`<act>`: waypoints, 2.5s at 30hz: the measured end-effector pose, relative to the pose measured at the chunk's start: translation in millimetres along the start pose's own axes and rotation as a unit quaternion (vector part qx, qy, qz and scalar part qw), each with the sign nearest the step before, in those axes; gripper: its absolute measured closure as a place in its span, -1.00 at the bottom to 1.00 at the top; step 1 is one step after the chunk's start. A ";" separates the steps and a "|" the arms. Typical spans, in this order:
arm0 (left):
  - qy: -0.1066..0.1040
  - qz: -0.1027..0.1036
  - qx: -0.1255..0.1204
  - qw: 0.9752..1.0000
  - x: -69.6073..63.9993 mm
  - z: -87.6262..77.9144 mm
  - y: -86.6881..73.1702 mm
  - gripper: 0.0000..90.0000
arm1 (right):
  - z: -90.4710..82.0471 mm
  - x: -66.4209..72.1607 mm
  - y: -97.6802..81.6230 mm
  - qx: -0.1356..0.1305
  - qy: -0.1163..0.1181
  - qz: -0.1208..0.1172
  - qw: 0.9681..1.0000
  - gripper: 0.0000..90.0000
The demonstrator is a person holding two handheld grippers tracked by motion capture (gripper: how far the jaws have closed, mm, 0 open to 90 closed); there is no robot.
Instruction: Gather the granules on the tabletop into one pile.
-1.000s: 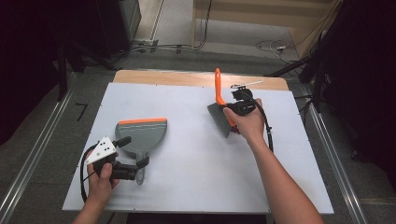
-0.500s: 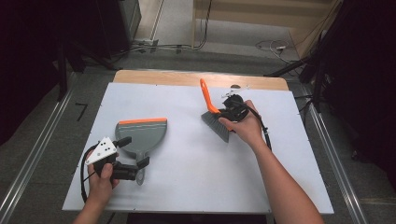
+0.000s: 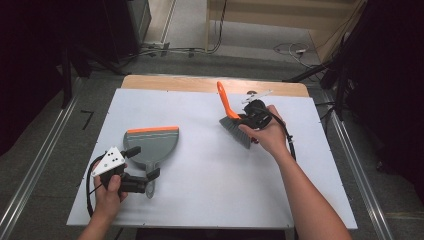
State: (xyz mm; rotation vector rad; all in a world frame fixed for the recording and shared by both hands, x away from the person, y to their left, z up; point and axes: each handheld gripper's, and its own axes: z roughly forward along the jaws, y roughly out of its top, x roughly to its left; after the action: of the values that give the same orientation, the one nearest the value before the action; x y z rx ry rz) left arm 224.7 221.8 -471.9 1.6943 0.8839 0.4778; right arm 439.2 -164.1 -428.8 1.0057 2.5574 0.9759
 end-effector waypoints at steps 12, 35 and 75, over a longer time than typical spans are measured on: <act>0.000 0.001 0.000 1.000 -1.3 1.0 0.2 -1.00 | -41.8 -4.2 -6.2 -0.026 -0.017 0.003 1.000 0.52; 0.006 0.001 0.000 1.000 -0.2 -0.9 0.9 -1.00 | -92.2 -12.0 -73.2 -0.055 -0.030 0.074 0.995 0.53; 0.007 0.003 -0.003 1.000 -1.3 -1.2 0.4 -1.00 | -139.8 -7.6 -169.8 -0.096 -0.010 0.137 0.986 0.53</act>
State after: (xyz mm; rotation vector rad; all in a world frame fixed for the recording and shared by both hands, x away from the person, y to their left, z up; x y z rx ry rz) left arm 223.1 221.6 -471.0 1.6913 0.8871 0.4963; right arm 296.8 -331.8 -435.2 1.3249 2.2948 1.2469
